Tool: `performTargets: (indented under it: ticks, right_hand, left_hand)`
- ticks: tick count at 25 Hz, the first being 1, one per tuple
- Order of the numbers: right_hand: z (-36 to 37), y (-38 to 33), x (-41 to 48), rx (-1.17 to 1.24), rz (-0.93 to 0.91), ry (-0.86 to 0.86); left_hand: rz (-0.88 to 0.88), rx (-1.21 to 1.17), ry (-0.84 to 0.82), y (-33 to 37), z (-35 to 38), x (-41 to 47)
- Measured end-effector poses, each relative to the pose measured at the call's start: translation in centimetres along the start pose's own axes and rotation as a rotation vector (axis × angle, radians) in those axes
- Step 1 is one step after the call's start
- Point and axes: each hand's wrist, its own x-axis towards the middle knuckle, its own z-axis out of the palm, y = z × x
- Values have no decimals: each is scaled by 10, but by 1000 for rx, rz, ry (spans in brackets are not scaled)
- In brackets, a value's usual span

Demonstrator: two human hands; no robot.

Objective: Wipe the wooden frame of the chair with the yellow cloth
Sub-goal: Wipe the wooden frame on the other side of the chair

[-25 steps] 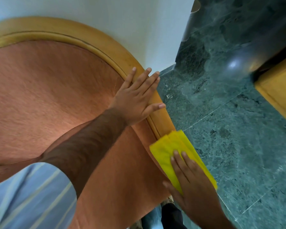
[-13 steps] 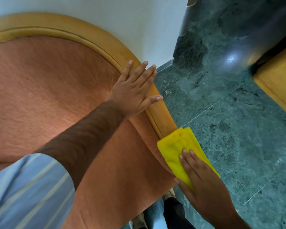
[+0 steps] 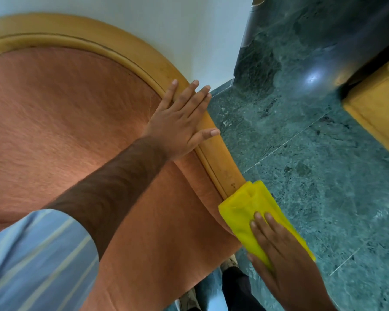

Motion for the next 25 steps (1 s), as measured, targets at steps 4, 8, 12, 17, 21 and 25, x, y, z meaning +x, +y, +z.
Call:
performTargets:
  ticks: [4, 8, 12, 17, 21, 25]
  right_hand:
    - [8, -27, 81, 24, 33, 86]
    - [12, -34, 136, 41, -27, 127]
    - [9, -8, 46, 34, -6, 48]
    - [1, -3, 27, -2, 5, -4]
    - [4, -22, 114, 35, -32, 52]
    - [2, -21, 117, 138, -36, 51]
  left_hand:
    - [-4, -13, 18, 0, 0, 1]
    - [-4, -24, 43, 0, 2, 1]
    - [13, -34, 14, -1, 0, 0]
    - [-9, -17, 2, 1, 2, -1]
    - [3, -32, -6, 1, 2, 0]
    - [-37, -81, -83, 4, -10, 2]
